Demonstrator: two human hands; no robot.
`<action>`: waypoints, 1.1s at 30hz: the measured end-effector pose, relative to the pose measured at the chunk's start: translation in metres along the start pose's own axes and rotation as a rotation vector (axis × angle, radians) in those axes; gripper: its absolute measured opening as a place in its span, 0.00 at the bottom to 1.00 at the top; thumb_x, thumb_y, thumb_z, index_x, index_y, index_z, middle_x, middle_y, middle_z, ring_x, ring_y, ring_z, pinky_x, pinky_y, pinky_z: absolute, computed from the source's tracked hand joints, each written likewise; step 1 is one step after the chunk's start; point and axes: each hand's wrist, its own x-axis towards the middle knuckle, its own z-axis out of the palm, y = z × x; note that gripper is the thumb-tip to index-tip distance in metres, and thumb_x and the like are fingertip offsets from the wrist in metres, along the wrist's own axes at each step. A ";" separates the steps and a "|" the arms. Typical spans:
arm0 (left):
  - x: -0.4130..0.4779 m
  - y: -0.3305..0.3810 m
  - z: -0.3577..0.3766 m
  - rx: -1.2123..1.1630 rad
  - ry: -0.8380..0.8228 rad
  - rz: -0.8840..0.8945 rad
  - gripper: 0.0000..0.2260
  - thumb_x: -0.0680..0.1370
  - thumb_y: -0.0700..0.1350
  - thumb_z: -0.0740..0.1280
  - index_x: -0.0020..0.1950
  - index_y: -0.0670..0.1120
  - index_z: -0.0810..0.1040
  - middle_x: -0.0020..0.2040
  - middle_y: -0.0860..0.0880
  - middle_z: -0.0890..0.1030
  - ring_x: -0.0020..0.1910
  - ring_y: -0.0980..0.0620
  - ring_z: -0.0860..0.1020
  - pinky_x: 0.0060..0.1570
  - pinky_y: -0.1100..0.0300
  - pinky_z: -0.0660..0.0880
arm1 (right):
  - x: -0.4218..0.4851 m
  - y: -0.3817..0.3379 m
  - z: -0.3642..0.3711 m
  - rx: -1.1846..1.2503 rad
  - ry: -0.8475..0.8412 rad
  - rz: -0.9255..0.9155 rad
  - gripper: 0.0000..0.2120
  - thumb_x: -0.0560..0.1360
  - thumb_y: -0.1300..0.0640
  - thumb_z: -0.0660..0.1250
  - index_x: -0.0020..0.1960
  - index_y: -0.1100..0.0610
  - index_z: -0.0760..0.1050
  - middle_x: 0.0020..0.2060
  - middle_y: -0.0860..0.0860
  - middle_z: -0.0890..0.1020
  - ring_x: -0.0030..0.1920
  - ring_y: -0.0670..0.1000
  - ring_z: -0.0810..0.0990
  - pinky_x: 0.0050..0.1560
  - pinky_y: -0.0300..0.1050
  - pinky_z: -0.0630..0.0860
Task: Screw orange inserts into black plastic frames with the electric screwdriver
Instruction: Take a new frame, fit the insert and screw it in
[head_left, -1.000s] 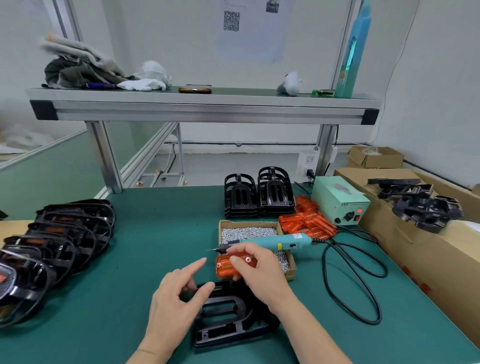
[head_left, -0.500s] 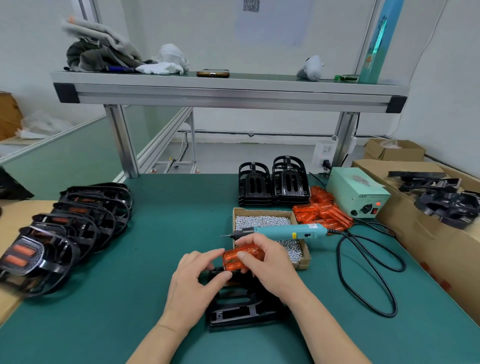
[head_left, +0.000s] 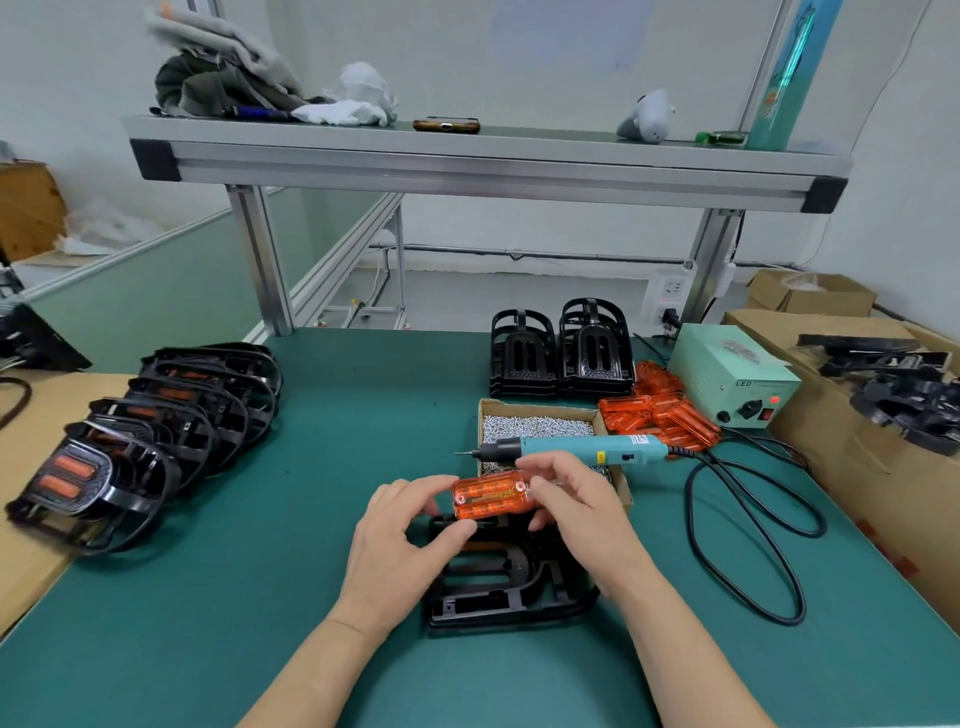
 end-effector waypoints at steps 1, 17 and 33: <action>0.000 0.000 0.000 0.001 0.000 -0.003 0.18 0.69 0.62 0.69 0.57 0.62 0.79 0.42 0.57 0.77 0.49 0.53 0.75 0.52 0.64 0.71 | -0.001 0.001 -0.001 0.004 0.006 0.003 0.13 0.81 0.65 0.63 0.55 0.51 0.81 0.50 0.48 0.85 0.39 0.49 0.81 0.44 0.46 0.80; -0.001 0.002 -0.001 -0.003 -0.010 -0.014 0.20 0.70 0.62 0.69 0.60 0.59 0.80 0.42 0.56 0.78 0.49 0.52 0.76 0.53 0.56 0.75 | -0.011 -0.012 -0.002 -0.100 0.013 -0.055 0.08 0.76 0.65 0.72 0.49 0.53 0.81 0.38 0.43 0.85 0.37 0.42 0.81 0.41 0.32 0.75; -0.002 0.004 -0.001 -0.006 -0.032 -0.013 0.20 0.69 0.61 0.70 0.60 0.60 0.80 0.42 0.57 0.79 0.49 0.52 0.77 0.54 0.57 0.75 | -0.016 -0.016 -0.004 -0.267 0.062 -0.041 0.09 0.75 0.63 0.74 0.45 0.48 0.81 0.41 0.43 0.85 0.42 0.46 0.83 0.47 0.43 0.82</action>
